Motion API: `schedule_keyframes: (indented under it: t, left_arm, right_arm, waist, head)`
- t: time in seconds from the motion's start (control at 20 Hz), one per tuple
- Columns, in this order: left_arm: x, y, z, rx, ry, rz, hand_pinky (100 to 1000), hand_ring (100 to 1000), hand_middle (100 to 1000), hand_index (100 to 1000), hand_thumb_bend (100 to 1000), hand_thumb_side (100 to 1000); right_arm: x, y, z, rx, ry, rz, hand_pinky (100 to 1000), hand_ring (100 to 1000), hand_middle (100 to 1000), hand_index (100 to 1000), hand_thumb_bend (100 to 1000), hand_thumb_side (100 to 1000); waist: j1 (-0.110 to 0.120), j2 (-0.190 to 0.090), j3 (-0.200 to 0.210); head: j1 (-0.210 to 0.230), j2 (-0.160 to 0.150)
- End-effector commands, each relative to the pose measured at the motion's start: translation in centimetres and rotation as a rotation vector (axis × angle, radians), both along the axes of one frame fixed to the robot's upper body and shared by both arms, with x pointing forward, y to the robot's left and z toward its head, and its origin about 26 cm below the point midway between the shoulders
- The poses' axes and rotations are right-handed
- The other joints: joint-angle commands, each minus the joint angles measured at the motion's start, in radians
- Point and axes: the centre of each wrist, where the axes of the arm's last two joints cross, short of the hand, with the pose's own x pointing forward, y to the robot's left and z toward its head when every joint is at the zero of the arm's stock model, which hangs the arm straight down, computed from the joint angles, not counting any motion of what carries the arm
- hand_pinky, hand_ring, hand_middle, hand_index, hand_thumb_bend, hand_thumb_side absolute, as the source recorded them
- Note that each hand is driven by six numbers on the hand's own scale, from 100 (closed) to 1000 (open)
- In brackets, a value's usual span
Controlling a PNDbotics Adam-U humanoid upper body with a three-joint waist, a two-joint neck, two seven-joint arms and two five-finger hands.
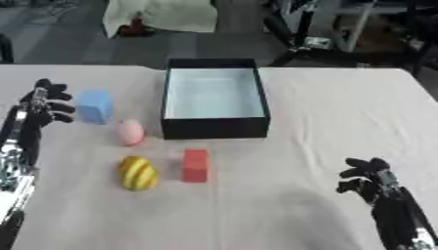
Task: Pick up objects on the table and place them in the box.
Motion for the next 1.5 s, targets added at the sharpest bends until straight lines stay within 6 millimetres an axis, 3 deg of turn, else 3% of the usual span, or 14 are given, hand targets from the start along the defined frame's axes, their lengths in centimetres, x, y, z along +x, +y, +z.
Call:
schedule_keyframes:
  t: [0.05, 0.15, 0.3, 0.35, 0.4, 0.6, 0.7, 0.9, 1.15, 1.5]
  left_arm:
    - [1.0, 0.6, 3.0, 0.148, -0.051, -0.046, 583, 593, 625, 788, 100, 867]
    - [1.8, 0.3, 4.6, 0.253, -0.077, -0.097, 604, 607, 640, 802, 100, 835]
    - [3.1, 0.3, 6.0, 0.411, -0.091, -0.165, 719, 689, 716, 856, 100, 700]
    - [3.6, 0.4, 6.4, 0.467, -0.086, -0.183, 719, 689, 716, 856, 100, 700]
    - [4.1, 0.6, 6.7, 0.525, -0.071, -0.193, 769, 739, 756, 888, 168, 628]
    - [5.9, 1.9, 8.1, 0.753, 0.034, -0.176, 827, 793, 805, 925, 320, 537]
    - [6.6, 2.4, 8.5, 0.848, 0.093, -0.161, 846, 808, 818, 927, 402, 523]
    - [8.2, 1.5, 7.6, 0.966, 0.214, -0.164, 865, 817, 824, 927, 490, 526]
    - [9.9, 2.2, 6.6, 1.029, 0.326, -0.161, 875, 825, 831, 927, 497, 481]
    - [11.7, 5.3, 6.1, 1.09, 0.471, -0.159, 883, 829, 838, 925, 442, 363]
  right_arm:
    - [0.2, -0.4, 0.5, -0.02, -0.015, 0.006, 740, 512, 573, 760, 100, 1000]
    - [0.1, -0.5, 0.4, -0.025, -0.01, 0.009, 740, 512, 574, 760, 100, 1000]
    - [0.0, -0.7, 0.3, -0.034, -0.004, 0.025, 740, 513, 576, 761, 100, 1000]
    - [0.0, -0.7, 0.3, -0.037, -0.003, 0.03, 740, 513, 576, 761, 100, 1000]
    - [0.0, -0.7, 0.3, -0.039, -0.002, 0.035, 740, 513, 577, 761, 100, 1000]
    - [0.1, -0.6, 0.3, -0.04, -0.001, 0.045, 740, 513, 577, 761, 100, 1000]
    - [0.1, -0.5, 0.2, -0.036, 0.0, 0.044, 740, 513, 578, 761, 100, 1000]
    - [0.0, -0.6, 0.1, -0.032, 0.008, 0.037, 740, 514, 579, 762, 100, 1000]
    - [-0.1, -0.6, -0.1, -0.029, 0.013, 0.031, 740, 514, 581, 762, 100, 1000]
    - [-0.2, -0.6, -0.2, -0.026, 0.02, 0.026, 741, 514, 583, 762, 100, 1000]
  waist:
    - [0.004, -0.009, -0.005]
    - [0.009, -0.014, -0.009]
    - [0.019, -0.025, -0.022]
    - [0.021, -0.026, -0.025]
    - [0.024, -0.025, -0.029]
    - [0.025, -0.021, -0.037]
    - [0.022, -0.02, -0.039]
    - [0.019, -0.022, -0.032]
    - [0.017, -0.024, -0.029]
    - [0.015, -0.026, -0.026]
  head:
    - [0.004, 0.007]
    - [0.001, 0.007]
    - [0.001, 0.007]
    - [0.003, 0.007]
    - [0.007, 0.007]
    - [0.021, 0.007]
    - [0.023, 0.007]
    - [0.017, 0.007]
    - [0.013, 0.007]
    - [0.008, 0.007]
